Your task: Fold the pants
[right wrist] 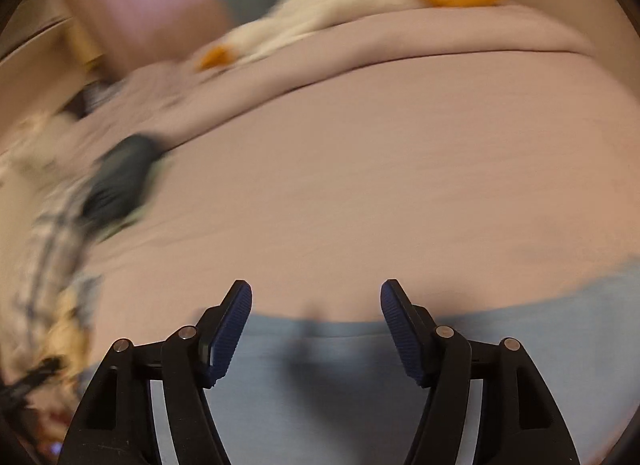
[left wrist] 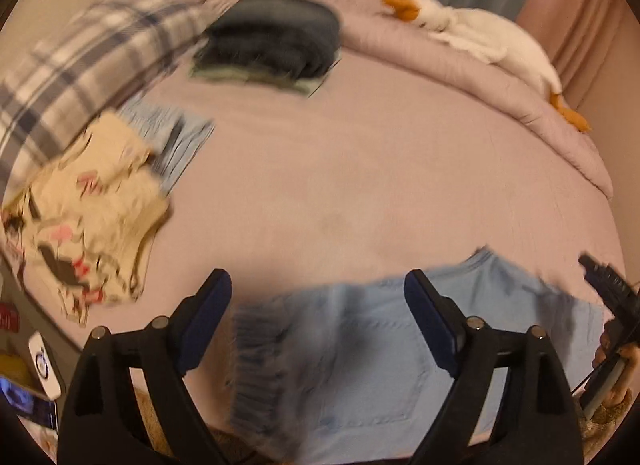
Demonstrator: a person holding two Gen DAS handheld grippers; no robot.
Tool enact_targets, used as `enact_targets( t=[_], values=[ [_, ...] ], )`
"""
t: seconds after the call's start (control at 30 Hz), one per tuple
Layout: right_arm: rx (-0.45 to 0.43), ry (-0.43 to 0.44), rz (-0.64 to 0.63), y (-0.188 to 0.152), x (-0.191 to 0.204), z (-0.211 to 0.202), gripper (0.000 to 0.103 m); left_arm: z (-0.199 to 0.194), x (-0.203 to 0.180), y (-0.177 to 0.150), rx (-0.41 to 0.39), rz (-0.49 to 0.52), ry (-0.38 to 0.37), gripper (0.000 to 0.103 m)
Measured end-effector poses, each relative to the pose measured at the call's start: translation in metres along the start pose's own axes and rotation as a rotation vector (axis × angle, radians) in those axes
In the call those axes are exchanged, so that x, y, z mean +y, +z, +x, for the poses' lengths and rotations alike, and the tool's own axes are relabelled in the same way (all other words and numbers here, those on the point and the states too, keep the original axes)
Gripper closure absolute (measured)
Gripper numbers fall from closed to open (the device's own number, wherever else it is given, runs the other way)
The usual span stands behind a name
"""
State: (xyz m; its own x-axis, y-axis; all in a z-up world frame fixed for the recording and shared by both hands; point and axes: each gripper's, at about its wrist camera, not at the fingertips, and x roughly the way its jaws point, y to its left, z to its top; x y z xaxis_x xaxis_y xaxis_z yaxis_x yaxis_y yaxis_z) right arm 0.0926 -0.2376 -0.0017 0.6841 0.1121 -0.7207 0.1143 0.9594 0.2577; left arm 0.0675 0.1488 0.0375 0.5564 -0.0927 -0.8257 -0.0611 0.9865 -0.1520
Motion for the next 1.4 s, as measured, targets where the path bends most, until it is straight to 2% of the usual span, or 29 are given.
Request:
enact_targets(
  t=[0.03,0.1,0.17,0.2,0.23,0.3,0.33,0.37,0.4,0.47,0.53,0.6,0.67,0.7,0.73,0.77,0.8,0.97,1.13,1.4],
  values=[
    [-0.012,-0.074,0.041,0.002,-0.027,-0.005,0.036,0.001,-0.009,0.004,-0.011,0.007,-0.034,0.014],
    [-0.001,-0.155,0.126,0.003,-0.069,-0.008,0.036,0.011,-0.031,0.008,0.024,0.033,-0.117,0.016],
    [0.011,-0.2,0.229,-0.001,-0.111,-0.012,0.036,0.025,-0.062,0.005,0.074,0.094,-0.24,0.018],
    [0.008,-0.211,0.27,-0.003,-0.13,-0.015,0.036,0.035,-0.082,0.001,0.1,0.137,-0.305,0.023],
    [0.003,-0.222,0.312,-0.007,-0.149,-0.018,0.036,0.047,-0.101,-0.003,0.134,0.176,-0.341,0.027],
    [0.001,-0.25,0.364,-0.011,-0.172,-0.021,0.036,0.071,-0.132,-0.01,0.21,0.221,-0.362,0.055],
    [-0.002,-0.257,0.378,-0.011,-0.179,-0.023,0.036,0.084,-0.146,-0.013,0.244,0.234,-0.388,0.062],
    [-0.006,-0.272,0.401,-0.013,-0.188,-0.024,0.036,0.097,-0.157,-0.015,0.28,0.244,-0.411,0.075],
    [-0.011,-0.283,0.415,-0.013,-0.193,-0.026,0.036,0.112,-0.168,-0.018,0.322,0.253,-0.425,0.08],
    [-0.018,-0.286,0.425,-0.014,-0.204,-0.025,0.036,0.134,-0.179,-0.021,0.361,0.26,-0.406,0.08],
    [-0.011,-0.26,0.439,-0.014,-0.208,-0.02,0.036,0.15,-0.185,-0.021,0.352,0.27,-0.362,0.085],
    [-0.012,-0.257,0.411,-0.012,-0.206,-0.015,0.036,0.157,-0.186,-0.017,0.349,0.241,-0.358,0.088],
    [-0.017,-0.275,0.385,-0.009,-0.209,-0.016,0.042,0.156,-0.187,-0.012,0.323,0.23,-0.358,0.089],
    [-0.023,-0.303,0.376,-0.008,-0.207,-0.014,0.066,0.154,-0.188,-0.009,0.284,0.242,-0.344,0.092],
    [-0.015,-0.341,0.368,-0.003,-0.206,-0.013,0.084,0.152,-0.188,-0.008,0.255,0.251,-0.333,0.093],
    [-0.013,-0.346,0.365,-0.002,-0.207,-0.011,0.089,0.152,-0.189,-0.007,0.235,0.262,-0.328,0.094],
    [-0.019,-0.318,0.372,-0.001,-0.209,-0.013,0.1,0.155,-0.191,-0.007,0.236,0.274,-0.325,0.094],
    [-0.059,-0.305,0.393,-0.004,-0.205,-0.029,0.1,0.165,-0.193,-0.006,0.214,0.303,-0.306,0.094],
    [-0.068,-0.323,0.368,-0.005,-0.202,-0.03,0.1,0.174,-0.188,-0.001,0.237,0.248,-0.34,0.094],
    [-0.116,-0.344,0.354,-0.011,-0.199,-0.035,0.1,0.169,-0.19,-0.002,0.236,0.256,-0.34,0.095]
  ],
)
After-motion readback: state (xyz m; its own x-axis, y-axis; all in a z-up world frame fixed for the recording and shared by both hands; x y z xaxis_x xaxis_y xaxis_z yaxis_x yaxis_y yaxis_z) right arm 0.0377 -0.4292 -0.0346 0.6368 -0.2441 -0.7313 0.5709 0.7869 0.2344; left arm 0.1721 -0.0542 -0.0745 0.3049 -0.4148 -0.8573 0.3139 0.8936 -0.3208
